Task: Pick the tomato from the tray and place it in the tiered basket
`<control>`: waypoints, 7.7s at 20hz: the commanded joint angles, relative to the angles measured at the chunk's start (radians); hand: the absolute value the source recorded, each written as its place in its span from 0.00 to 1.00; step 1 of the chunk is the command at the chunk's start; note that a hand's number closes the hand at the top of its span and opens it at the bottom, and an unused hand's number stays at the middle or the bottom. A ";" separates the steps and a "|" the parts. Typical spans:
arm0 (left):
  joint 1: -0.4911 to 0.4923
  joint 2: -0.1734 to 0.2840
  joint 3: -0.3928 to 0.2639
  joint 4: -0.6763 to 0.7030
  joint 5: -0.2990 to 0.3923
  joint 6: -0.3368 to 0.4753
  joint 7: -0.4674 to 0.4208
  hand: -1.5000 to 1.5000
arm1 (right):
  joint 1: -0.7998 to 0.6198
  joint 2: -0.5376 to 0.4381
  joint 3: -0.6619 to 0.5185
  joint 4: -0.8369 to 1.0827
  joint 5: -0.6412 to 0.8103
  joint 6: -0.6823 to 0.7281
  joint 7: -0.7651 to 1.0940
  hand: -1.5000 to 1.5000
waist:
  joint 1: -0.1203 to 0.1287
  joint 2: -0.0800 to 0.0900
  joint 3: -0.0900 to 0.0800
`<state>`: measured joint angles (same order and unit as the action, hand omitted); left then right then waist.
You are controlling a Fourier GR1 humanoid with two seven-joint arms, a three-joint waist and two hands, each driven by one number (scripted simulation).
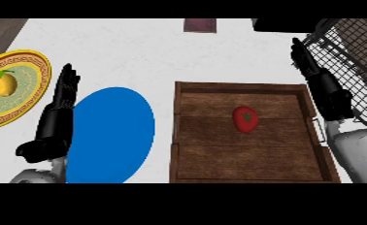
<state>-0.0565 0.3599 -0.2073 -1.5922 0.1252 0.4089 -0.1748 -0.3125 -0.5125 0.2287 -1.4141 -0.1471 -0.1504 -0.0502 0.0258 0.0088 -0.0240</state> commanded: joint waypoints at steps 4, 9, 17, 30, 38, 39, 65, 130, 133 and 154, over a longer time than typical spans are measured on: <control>0.102 -0.028 0.006 0.146 0.042 -0.028 0.060 0.50 | -0.066 -0.023 -0.116 -0.097 -0.067 0.033 -0.053 1.00 | -0.032 -0.009 0.023; 0.159 -0.084 -0.054 0.190 0.045 -0.018 0.120 0.50 | 0.014 0.093 -0.301 0.055 -0.070 -0.330 0.084 0.00 | -0.068 -0.003 0.024; 0.087 -0.120 -0.056 0.238 0.010 -0.033 0.181 0.50 | 0.239 0.090 -0.298 -0.299 -0.121 -0.202 0.033 0.00 | -0.039 -0.011 0.023; 0.133 -0.072 -0.040 0.195 0.031 -0.072 0.179 0.50 | 0.222 -0.382 0.015 -0.631 0.165 0.030 0.750 0.00 | -0.029 -0.017 0.016; 0.113 -0.118 -0.067 0.202 -0.016 -0.054 0.192 0.50 | -0.005 -0.243 0.223 -0.666 0.445 0.040 1.165 0.00 | -0.011 -0.008 0.022; 0.117 -0.132 -0.056 0.193 -0.011 -0.046 0.176 0.50 | -0.034 -0.218 0.236 -0.667 0.466 0.058 1.212 0.00 | -0.012 -0.009 0.022; 0.165 -0.102 -0.015 0.132 -0.041 -0.098 0.236 0.50 | -0.156 0.121 0.376 -0.257 0.657 0.336 1.303 0.00 | -0.014 -0.010 0.024; 0.219 -0.166 0.100 0.127 -0.083 -0.151 0.202 0.50 | 0.350 -0.189 -0.585 -0.389 0.486 0.121 0.778 1.00 | -0.096 -0.028 0.022; 0.211 -0.200 0.073 0.152 -0.121 -0.117 0.188 0.50 | 0.370 -0.289 -0.700 -0.507 0.473 0.162 0.800 1.00 | -0.086 -0.023 0.021; 0.117 -0.213 0.092 0.236 -0.128 -0.202 0.173 0.50 | 0.003 -0.520 -0.714 -0.215 0.483 0.287 0.903 1.00 | -0.006 -0.004 0.023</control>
<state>0.0598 0.1436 -0.1274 -1.4147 -0.0164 0.2388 0.0034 -0.2216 -1.0216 -0.5552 -1.7564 0.2947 0.1737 0.8853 0.0161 -0.0008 0.0026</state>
